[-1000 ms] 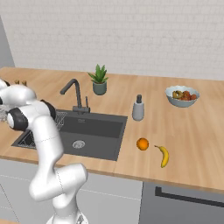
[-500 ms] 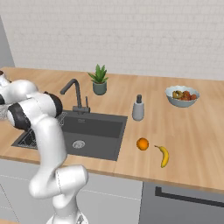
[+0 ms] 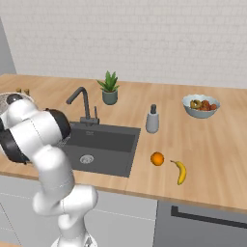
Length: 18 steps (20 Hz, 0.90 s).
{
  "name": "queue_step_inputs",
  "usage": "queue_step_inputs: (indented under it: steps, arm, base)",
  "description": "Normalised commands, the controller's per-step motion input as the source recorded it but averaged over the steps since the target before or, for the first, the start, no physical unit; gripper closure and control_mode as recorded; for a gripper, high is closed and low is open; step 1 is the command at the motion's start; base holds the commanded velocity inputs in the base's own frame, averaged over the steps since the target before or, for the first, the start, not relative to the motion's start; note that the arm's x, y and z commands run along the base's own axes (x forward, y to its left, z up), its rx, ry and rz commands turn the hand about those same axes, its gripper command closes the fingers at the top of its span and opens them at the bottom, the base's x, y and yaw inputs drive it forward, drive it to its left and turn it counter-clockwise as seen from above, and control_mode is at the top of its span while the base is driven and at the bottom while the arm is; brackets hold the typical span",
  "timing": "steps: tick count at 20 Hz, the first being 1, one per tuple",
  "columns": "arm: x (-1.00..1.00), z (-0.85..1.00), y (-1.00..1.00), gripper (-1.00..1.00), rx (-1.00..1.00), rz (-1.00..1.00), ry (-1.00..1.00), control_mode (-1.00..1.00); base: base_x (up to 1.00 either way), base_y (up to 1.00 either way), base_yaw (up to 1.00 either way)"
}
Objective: Put the colander in the sink, put the orange, apple, banana in the colander, and turn on the sink faucet and pour water over the colander.
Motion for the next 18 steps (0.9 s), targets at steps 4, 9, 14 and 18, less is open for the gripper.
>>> queue_step_inputs:
  steps: [4,9,14,18]
  arm:
    - [-0.39,0.32,-0.75,1.00,0.05,-0.07,0.11,-1.00]
    - [-0.14,0.33,-0.87,1.00,0.00,-0.03,0.26,-1.00]
    - [-0.01,0.08,-0.99,1.00,0.00,-0.01,0.30,-1.00]
    - [-0.08,-0.11,-0.99,1.00,0.00,0.00,0.11,-1.00]
  base:
    - [0.00,0.00,0.00]
    - [0.00,0.00,0.00]
    - [0.00,0.00,0.00]
    - [0.00,0.00,0.00]
